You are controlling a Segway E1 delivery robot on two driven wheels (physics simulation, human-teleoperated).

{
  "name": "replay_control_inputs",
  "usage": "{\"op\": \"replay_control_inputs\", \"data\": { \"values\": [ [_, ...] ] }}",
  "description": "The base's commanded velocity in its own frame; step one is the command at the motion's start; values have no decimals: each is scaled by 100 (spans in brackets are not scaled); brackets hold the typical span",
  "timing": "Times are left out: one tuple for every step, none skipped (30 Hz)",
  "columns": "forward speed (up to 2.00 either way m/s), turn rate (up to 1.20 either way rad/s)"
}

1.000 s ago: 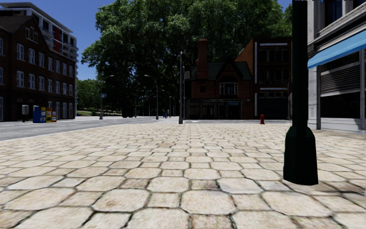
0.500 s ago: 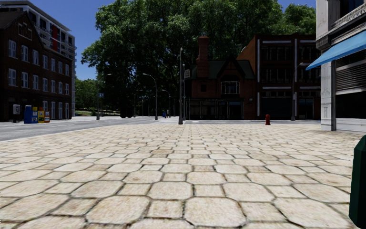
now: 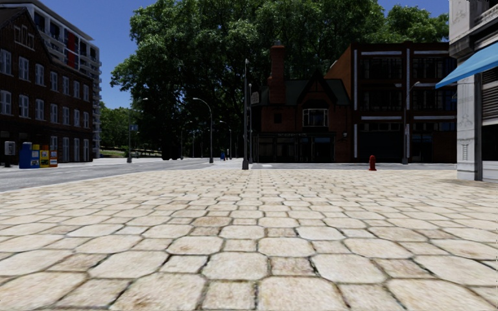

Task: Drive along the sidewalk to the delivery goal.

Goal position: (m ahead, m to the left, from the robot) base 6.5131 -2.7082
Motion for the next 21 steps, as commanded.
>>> {"op": "replay_control_inputs", "data": {
  "values": [
    [176,0],
    [176,0],
    [176,0],
    [176,0],
    [176,0],
    [176,0],
    [176,0],
    [176,0],
    [176,0],
    [176,0],
    [175,0],
    [175,0],
    [175,0],
    [175,0],
    [175,0],
    [175,0],
    [175,0],
    [175,0],
    [175,0],
    [175,0],
    [175,0]
  ]
}}
